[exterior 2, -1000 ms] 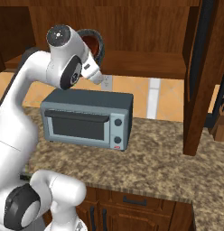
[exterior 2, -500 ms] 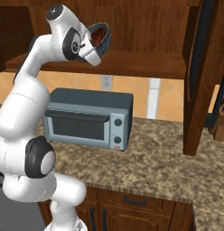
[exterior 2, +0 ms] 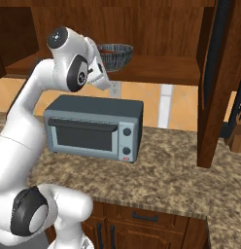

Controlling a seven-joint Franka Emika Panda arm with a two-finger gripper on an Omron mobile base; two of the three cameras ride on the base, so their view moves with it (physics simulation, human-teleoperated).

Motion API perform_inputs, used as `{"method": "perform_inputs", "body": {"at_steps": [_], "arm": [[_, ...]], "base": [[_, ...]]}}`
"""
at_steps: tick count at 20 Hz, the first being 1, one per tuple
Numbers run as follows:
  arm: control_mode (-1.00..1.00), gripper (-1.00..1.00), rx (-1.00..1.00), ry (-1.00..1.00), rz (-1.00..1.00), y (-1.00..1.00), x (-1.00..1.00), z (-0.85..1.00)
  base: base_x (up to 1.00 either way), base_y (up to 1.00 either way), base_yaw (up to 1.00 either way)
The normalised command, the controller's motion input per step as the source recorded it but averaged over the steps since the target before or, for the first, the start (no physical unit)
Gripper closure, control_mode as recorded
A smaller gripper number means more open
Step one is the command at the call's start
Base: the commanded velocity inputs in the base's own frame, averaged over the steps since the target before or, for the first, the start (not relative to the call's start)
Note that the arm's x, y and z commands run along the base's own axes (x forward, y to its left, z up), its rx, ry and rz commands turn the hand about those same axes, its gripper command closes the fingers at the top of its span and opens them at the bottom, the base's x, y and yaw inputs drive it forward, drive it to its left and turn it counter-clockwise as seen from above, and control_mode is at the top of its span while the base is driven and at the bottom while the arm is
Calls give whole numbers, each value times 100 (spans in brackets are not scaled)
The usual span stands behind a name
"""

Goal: Pick up the bowls on the counter and stack them on top of one another in the open cabinet. Place the smaller bowl on top of the larger bowl.

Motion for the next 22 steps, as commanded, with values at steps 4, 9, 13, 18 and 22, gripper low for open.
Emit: {"method": "perform_inputs", "body": {"at_steps": [4,9,13,18,22], "arm": [[-100,-100,13,-33,0,-90,-100,-92],[-100,-100,4,-15,0,-91,-100,-100],[-100,-100,10,-27,0,-94,-100,-98],[-100,-100,4,-2,-3,-19,-20,-8],[-100,-100,0,0,-2,-9,0,0]], "base": [[0,0,0],[0,0,0],[0,0,0],[0,0,0],[0,0,0]]}}
